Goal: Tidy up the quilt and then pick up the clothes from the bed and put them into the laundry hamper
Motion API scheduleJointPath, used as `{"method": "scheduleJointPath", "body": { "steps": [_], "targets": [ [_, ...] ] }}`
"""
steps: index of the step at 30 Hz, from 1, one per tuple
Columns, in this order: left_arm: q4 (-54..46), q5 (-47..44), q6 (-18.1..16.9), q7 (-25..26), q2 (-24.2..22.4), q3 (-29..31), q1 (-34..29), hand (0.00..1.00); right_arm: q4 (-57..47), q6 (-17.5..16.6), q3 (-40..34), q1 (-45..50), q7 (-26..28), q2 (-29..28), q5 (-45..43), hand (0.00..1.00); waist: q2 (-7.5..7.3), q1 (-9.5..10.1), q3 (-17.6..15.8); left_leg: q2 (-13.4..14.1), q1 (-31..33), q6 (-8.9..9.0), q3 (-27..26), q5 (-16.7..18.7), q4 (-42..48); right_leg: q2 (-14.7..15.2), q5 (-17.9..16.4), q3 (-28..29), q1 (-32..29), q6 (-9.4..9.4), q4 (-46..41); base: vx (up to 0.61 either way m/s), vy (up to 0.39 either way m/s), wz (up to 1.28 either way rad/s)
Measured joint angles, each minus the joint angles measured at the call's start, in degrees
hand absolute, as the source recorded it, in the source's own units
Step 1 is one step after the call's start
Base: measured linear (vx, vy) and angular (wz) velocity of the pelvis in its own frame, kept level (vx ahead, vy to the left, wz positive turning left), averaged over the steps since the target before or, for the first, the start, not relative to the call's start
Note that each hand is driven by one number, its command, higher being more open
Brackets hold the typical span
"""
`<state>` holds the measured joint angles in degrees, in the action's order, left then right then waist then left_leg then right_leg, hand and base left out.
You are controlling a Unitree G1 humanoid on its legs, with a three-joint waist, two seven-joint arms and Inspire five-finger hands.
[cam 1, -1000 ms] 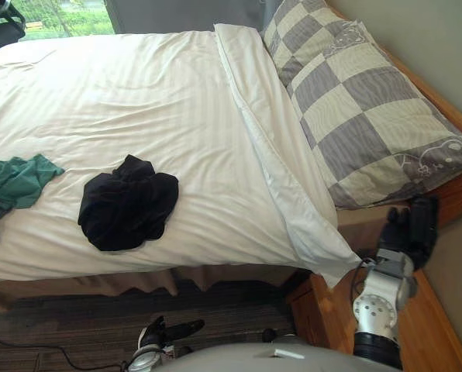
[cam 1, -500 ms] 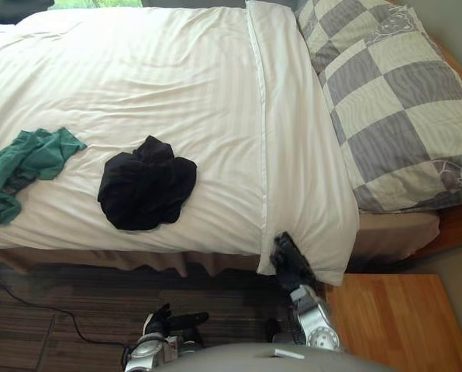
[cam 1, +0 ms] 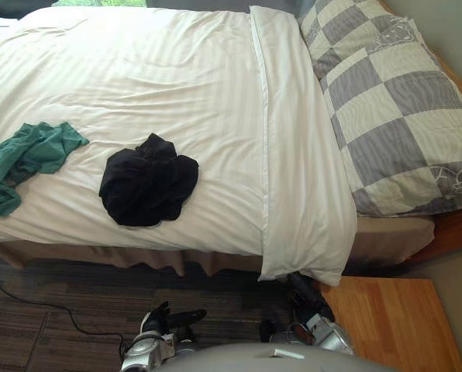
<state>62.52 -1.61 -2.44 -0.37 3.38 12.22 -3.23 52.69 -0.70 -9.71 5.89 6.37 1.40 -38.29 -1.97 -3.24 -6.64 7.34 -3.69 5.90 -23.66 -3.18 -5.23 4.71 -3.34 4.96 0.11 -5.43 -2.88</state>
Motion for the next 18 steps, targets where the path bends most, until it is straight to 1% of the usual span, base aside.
{"method": "scheduleJointPath", "body": {
  "steps": [2, 4, 5, 6, 7, 8, 9, 10, 11, 12, 13, 14, 15, 16, 17, 18],
  "targets": [
    [0.1, 0.0, 0.1, 0.0, 0.0, 0.1, 0.1, 1.0, 2.4, -0.1, -2.2, 0.0, -1.2, 0.1, 2.4, 1.0, 0.01, 0.02, -0.1, 0.1, -0.1, 0.15, -0.1, 0.2, 0.0, 0.0, -0.2, -0.3, 0.0, 0.18, -0.2, 0.0, 0.0, 0.0],
    [0.2, 0.0, 0.2, 0.2, 0.1, 0.1, 0.5, 1.0, 6.4, 0.3, -5.2, 0.5, -3.7, -0.1, 6.6, 1.0, 0.02, 0.1, -0.8, 0.3, -0.9, 0.51, -0.4, 0.7, 0.0, -0.3, -1.0, -0.6, 0.4, 0.68, -1.1, 0.04, -0.024, -0.02],
    [0.2, 0.0, 0.2, 0.3, 0.1, 0.2, 0.5, 1.0, 6.8, 0.3, -6.0, 0.8, -4.4, -0.3, 6.7, 1.0, 0.07, 0.15, -0.9, 0.3, -1.1, 0.63, -0.5, 0.9, 0.0, -0.3, -1.0, -0.6, 0.7, 0.73, -1.0, 0.05, -0.017, -0.09],
    [0.3, 0.0, 0.3, 0.6, -0.1, 0.9, 0.5, 1.0, 7.3, 0.2, -8.1, 0.9, -5.7, -0.7, 9.2, 1.0, 0.11, 0.09, -1.0, 0.3, -1.6, 0.63, -0.9, 1.2, 0.3, -0.3, -1.1, -0.3, 0.9, 0.83, -0.6, 0.07, 0.001, -0.16],
    [0.2, 0.0, 0.4, 0.8, -0.2, 1.9, 0.5, 1.0, 7.8, 0.0, -9.1, 1.1, -6.7, -0.8, 12.5, 1.0, -0.03, 0.33, -1.1, 0.7, -1.5, 0.96, -1.4, 2.4, 1.8, -0.3, -1.2, 0.2, 1.4, 0.92, -0.1, 0.1, 0.028, -0.2],
    [-0.4, -0.1, 0.5, 1.1, 0.0, 2.3, 0.6, 1.0, 7.9, 0.0, -9.9, 1.2, -7.3, -1.2, 14.0, 1.0, -0.6, 0.73, -1.4, 1.7, 0.2, 1.03, -1.6, 4.8, 7.1, 0.1, -1.2, 0.5, 1.9, 0.92, 0.1, 0.09, 0.038, -0.18],
    [-1.2, -0.3, 0.4, 1.2, -0.1, 2.6, 0.6, 1.0, 7.9, 0.1, -10.3, 1.4, -7.6, -1.2, 15.2, 1.0, -0.68, 1.09, -1.5, 2.9, 2.1, 1.25, -1.6, 7.0, 12.0, 0.1, -1.2, 0.6, 2.0, 0.9, 0.1, 0.07, 0.031, -0.09],
    [-2.4, -0.4, 0.3, 1.7, -0.4, 3.4, 0.8, 1.0, 7.9, 0.3, -10.3, 1.5, -8.2, -1.0, 17.6, 1.0, -0.6, 1.5, -1.7, 5.4, 6.5, 2.1, -0.5, 10.3, 22.4, 0.0, -1.3, 0.4, 2.2, 0.86, 0.1, 0.06, -0.013, 0.11],
    [-5.1, -0.8, -0.3, 2.7, -0.6, 4.0, 1.6, 1.0, 7.7, 0.4, -9.6, 1.5, -9.1, -0.1, 20.5, 1.0, 0.16, 1.52, -2.9, 8.8, 14.3, 3.61, 3.6, 11.0, 39.4, -0.3, -1.1, -0.8, 3.7, 0.65, -0.1, 0.06, -0.019, 0.18],
    [-5.6, -1.1, -0.8, 3.1, -1.3, 4.5, 2.0, 1.0, 7.7, 0.5, -8.7, 1.6, -9.8, 0.7, 22.6, 1.0, 0.65, 1.54, -3.2, 9.4, 17.2, 4.93, 6.6, 10.0, 45.2, -0.1, -1.1, -1.4, 4.4, 0.56, -0.2, 0.06, 0.005, 0.2],
    [-5.7, -1.2, -1.1, 3.4, -1.7, 4.5, 2.1, 1.0, 7.7, 0.5, -8.2, 1.8, -10.2, 1.1, 23.8, 1.0, 0.69, 1.62, -3.0, 9.4, 18.5, 5.02, 8.4, 9.7, 47.3, 0.3, -1.1, -1.7, 4.4, 0.34, -0.3, 0.07, 0.116, -0.15],
    [-5.7, -1.1, -2.0, 4.2, -2.4, 4.4, 1.7, 1.0, 7.5, 0.5, -8.3, 1.7, -10.9, 1.3, 27.0, 1.0, 1.27, 1.91, -2.7, 10.4, 18.1, 4.47, 9.0, 11.9, 49.4, 1.4, -0.9, -1.9, 4.2, -0.63, -0.2, 0.06, 0.157, -0.27],
    [-5.6, -1.0, -2.4, 4.4, -2.3, 4.4, 1.3, 1.0, 7.1, 0.4, -8.3, 1.8, -10.9, 1.4, 28.0, 1.0, 1.6, 1.75, -2.5, 11.7, 18.0, 4.08, 9.1, 13.2, 49.8, 1.4, -0.6, -1.8, 4.0, -0.99, -0.2, 0.14, 0.278, -0.41],
    [-5.5, -1.0, -2.7, 4.9, -2.1, 4.4, 0.9, 1.0, 6.9, 0.4, -8.8, 1.5, -10.9, 1.5, 29.7, 1.0, 1.86, 1.54, -2.4, 14.8, 17.3, 2.56, 9.4, 15.0, 48.8, 1.9, -0.4, -1.2, 3.6, -1.79, -0.3, 0.12, 0.332, -0.25],
    [-5.4, -1.0, -2.8, 5.3, -1.0, 4.1, 0.7, 1.0, 7.2, 0.5, -9.9, 0.8, -11.6, 1.4, 31.4, 1.0, 1.48, 1.57, -2.4, 17.3, 16.3, 1.66, 10.8, 15.3, 45.6, 3.2, -0.7, -0.5, 2.0, -3.08, -2.0, 0.1, 0.374, -0.16],
    [-5.4, -1.0, -3.1, 5.3, -0.5, 3.5, 0.7, 1.0, 7.3, 0.8, -10.3, 0.4, -11.9, 1.4, 32.1, 1.0, 1.08, 1.57, -2.4, 17.9, 16.0, 1.39, 12.2, 15.1, 43.6, 4.4, -1.0, -0.4, 0.9, -3.7, -3.2, 0.0, 0.414, 0.05]
  ]
}}
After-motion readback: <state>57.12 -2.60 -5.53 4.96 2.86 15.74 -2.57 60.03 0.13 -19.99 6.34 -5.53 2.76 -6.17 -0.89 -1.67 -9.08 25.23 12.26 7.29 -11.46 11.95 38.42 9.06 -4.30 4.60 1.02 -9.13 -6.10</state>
